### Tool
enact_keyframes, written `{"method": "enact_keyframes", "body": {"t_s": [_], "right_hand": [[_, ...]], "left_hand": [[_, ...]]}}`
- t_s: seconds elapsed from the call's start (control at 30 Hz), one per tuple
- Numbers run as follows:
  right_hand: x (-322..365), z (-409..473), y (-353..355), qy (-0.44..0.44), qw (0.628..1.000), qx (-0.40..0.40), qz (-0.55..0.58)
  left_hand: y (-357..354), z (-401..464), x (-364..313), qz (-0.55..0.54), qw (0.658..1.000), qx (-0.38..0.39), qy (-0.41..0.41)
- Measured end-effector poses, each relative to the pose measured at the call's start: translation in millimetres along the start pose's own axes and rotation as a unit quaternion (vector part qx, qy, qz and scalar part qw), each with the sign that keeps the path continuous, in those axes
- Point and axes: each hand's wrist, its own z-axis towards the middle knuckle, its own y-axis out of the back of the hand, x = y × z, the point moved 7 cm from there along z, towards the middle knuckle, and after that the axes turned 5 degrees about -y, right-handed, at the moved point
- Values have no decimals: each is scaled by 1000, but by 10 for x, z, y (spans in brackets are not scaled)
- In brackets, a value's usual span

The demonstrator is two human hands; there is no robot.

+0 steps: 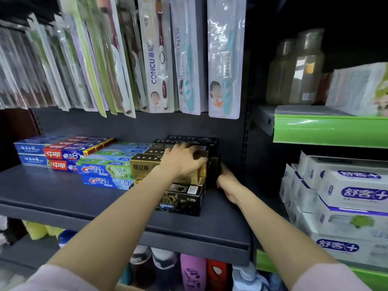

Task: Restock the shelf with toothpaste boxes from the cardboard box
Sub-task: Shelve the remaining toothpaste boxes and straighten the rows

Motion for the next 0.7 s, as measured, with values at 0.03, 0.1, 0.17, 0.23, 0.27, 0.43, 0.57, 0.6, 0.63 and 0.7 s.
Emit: {"method": "enact_keyframes", "body": {"t_s": [0.03, 0.1, 0.17, 0.23, 0.27, 0.43, 0.57, 0.6, 0.63, 0.7], "right_hand": [[7, 15, 29, 1, 1000, -1, 4], [15, 80, 6, -7, 1000, 8, 1], [17, 153, -64, -15, 1000, 14, -18], [11, 202, -113, -21, 999, 12, -24], [7, 223, -134, -20, 999, 11, -24], [36, 302, -153, -8, 1000, 11, -17], [142, 341, -103, 3, 1000, 6, -29], [192, 337, -112, 12, 1000, 8, -26], [234, 328, -134, 16, 1000, 13, -20], [275, 302, -189, 11, 1000, 28, -2]], "left_hand": [[-12, 9, -10, -1, 1000, 14, -1], [-25, 15, -13, -2, 999, 34, -2], [-25, 13, -5, -4, 999, 40, -3], [-30, 13, -4, -1, 999, 38, -7], [-35, 15, 0, 0, 999, 39, -8], [-38, 35, -1, 1, 999, 40, -8], [-12, 65, 62, -30, 999, 39, 1], [5, 85, 128, -40, 998, 35, 14], [14, 107, 209, -42, 998, 35, 31], [0, 131, 357, -32, 996, 56, 61]]}}
